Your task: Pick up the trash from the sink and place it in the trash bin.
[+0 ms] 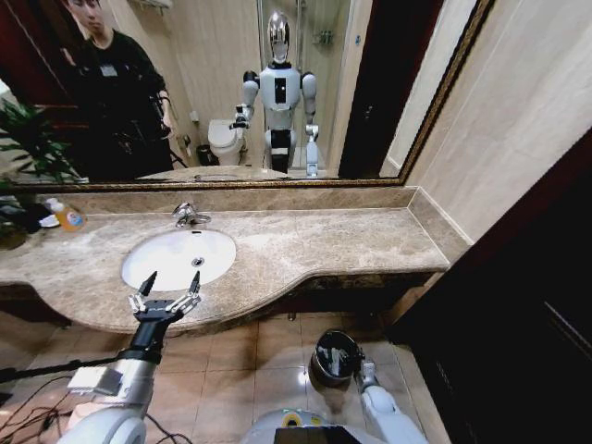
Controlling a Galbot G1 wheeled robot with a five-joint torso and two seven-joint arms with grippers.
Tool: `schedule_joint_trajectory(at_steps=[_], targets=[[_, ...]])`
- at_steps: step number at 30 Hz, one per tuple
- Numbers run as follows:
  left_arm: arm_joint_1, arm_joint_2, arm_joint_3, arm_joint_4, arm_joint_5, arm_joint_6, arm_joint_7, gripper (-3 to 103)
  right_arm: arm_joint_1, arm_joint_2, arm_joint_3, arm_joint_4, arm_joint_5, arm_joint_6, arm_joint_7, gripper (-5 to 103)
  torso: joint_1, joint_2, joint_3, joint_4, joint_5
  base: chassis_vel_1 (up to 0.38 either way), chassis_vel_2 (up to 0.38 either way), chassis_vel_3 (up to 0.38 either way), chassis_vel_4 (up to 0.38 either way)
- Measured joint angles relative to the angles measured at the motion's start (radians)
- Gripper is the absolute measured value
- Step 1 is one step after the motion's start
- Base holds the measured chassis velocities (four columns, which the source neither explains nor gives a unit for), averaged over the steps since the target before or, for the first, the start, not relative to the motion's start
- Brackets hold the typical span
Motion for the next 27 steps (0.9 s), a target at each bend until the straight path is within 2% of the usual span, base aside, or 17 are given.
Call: schedule_joint_trajectory(at_steps=[1, 3, 4, 7, 27], targets=[[0.0, 0.0, 0.0, 0.0, 0.0, 0.0, 0.0, 100, 0.0, 0.0, 0.0, 0.0, 0.0, 0.0, 0.0, 78, 0.0, 0.0, 0.0, 0.0, 0.0, 0.0, 0.0, 0.0, 0.0], [0.0, 0.0, 0.0, 0.0, 0.0, 0.0, 0.0, 100, -0.003, 0.0, 0.0, 0.004, 0.005, 0.0, 0.001, 88, 0.0, 0.0, 0.0, 0.0, 0.0001, 0.0, 0.0, 0.0, 0.0], [0.0, 0.0, 0.0, 0.0, 0.0, 0.0, 0.0, 100, -0.003, 0.0, 0.0, 0.004, 0.005, 0.0, 0.001, 88, 0.0, 0.0, 0.0, 0.0, 0.0001, 0.0, 0.0, 0.0, 0.0], [0.0, 0.0, 0.0, 0.0, 0.0, 0.0, 0.0, 100, -0.006, 0.003, 0.0, 0.011, 0.008, 0.0, 0.006, 97, 0.0, 0.0, 0.0, 0.0, 0.0001, 0.0, 0.0, 0.0, 0.0], [0.0, 0.0, 0.0, 0.0, 0.0, 0.0, 0.0, 100, -0.055, -0.008, 0.0, 0.064, 0.009, 0.004, 0.006, 100, 0.0, 0.0, 0.0, 0.0, 0.0, 0.0, 0.0, 0.0, 0.0]])
